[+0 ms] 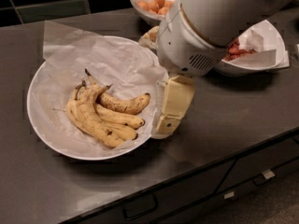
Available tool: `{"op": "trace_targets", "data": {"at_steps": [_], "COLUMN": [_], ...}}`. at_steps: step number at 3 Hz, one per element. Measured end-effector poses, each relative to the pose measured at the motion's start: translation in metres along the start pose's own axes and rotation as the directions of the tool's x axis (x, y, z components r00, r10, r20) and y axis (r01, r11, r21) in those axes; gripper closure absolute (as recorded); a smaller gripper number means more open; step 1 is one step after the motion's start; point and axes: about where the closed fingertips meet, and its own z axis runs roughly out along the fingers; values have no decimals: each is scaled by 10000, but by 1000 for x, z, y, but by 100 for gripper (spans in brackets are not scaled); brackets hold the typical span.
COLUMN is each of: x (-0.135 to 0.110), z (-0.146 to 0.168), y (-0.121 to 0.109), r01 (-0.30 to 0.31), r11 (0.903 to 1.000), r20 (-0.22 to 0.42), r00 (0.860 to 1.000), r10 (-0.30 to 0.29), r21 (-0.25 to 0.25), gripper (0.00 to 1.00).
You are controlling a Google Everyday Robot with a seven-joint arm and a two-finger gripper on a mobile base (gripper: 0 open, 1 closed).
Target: Pick banana from white bowl
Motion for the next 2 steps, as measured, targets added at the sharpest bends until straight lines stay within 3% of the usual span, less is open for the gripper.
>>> {"op": "trace_targets", "data": {"at_steps": [1,2], "x": [-25,-49], "z": [28,56], "y": [-5,-8], "r01": [-93,-409], "r11": [9996,9984], "r20": [1135,2421], "r00": [9935,9690], "r10": [123,489], "r21": [-273,-380], "gripper": [7,12]}}
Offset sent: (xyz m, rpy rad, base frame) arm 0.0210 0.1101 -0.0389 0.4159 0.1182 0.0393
